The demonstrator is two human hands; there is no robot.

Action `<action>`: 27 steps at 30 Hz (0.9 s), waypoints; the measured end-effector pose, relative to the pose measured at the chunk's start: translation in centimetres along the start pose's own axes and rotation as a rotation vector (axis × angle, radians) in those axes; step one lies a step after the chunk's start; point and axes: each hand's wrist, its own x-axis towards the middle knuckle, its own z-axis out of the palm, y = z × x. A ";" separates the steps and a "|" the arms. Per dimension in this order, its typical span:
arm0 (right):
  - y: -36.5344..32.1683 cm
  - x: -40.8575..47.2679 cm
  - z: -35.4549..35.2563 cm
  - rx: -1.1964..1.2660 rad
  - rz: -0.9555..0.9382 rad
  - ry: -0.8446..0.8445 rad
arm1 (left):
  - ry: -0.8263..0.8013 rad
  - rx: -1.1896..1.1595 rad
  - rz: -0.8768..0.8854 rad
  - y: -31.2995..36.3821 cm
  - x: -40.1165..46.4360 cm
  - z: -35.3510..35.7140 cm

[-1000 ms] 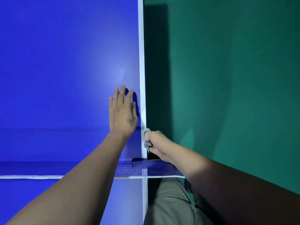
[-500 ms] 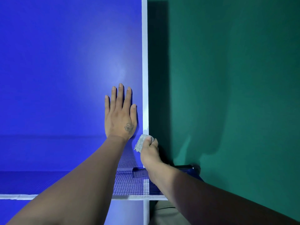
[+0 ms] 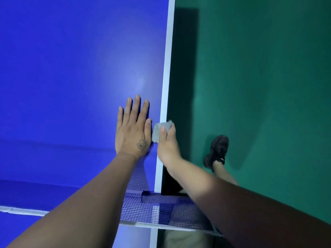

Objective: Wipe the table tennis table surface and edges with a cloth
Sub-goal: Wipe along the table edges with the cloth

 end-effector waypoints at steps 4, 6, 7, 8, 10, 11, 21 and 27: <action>2.4 -2.0 -0.2 -0.005 -0.001 -0.030 | 0.015 -0.014 -0.005 0.2 0.0 -0.1; 2.1 -2.1 -0.5 -0.016 0.019 -0.051 | 0.014 -0.036 -0.012 0.2 0.0 -0.2; 1.5 -1.5 -0.6 -0.017 0.029 -0.068 | 0.016 -0.045 -0.015 0.2 0.0 -0.3; 0.7 -0.6 -0.7 -0.016 0.031 -0.078 | 0.016 -0.057 -0.014 0.2 0.1 -0.3; -1.5 2.1 -0.9 -0.011 0.013 -0.066 | 0.009 -0.084 -0.023 0.3 0.6 -0.7; -2.9 3.5 -1.0 -0.001 -0.004 -0.054 | 0.011 -0.093 -0.040 0.5 1.0 -0.9; -3.9 4.9 -1.9 -0.030 -0.048 -0.081 | 0.051 -0.232 -0.178 2.2 13.5 -2.7; -4.1 4.5 -2.1 0.043 0.005 -0.138 | 0.038 -0.183 -0.115 2.2 22.5 -3.2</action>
